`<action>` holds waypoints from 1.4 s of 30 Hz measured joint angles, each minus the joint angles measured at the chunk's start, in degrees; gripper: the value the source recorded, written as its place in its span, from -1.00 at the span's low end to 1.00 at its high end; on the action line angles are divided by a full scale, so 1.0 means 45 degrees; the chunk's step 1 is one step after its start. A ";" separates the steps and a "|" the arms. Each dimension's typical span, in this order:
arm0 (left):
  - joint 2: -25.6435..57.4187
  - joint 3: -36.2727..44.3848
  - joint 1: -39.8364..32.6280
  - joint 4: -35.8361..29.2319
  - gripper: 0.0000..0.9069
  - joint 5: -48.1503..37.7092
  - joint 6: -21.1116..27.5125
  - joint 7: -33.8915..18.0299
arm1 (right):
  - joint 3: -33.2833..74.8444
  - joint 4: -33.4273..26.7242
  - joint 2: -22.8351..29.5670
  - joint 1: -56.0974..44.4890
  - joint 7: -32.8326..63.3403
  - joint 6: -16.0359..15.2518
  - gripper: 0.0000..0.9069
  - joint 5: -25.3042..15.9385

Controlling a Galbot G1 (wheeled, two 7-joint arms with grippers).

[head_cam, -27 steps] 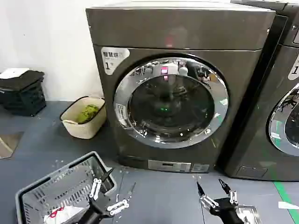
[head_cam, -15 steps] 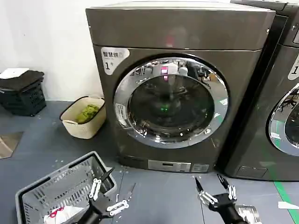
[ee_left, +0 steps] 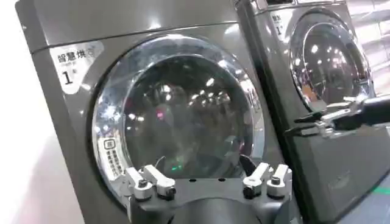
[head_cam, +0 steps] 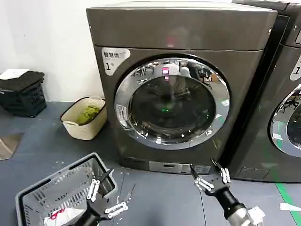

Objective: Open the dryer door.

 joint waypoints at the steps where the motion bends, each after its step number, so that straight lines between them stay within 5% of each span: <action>1: -0.0014 -0.0009 0.0015 -0.0005 1.00 0.0000 -0.0023 0.0012 | -0.0157 -0.0116 -0.0091 0.0274 -0.0061 0.0030 1.00 0.0085; 17: -0.0207 -0.0189 0.0384 -0.0349 1.00 -0.0196 -0.0227 0.0354 | -0.2876 -0.2533 -0.0338 0.4471 -0.0839 0.0472 1.00 0.1055; 42: -0.0426 -0.0417 0.0573 -0.0440 1.00 -0.0111 -0.0427 0.0398 | -0.5961 -0.5604 0.0938 0.8610 -0.1114 0.0569 1.00 0.1038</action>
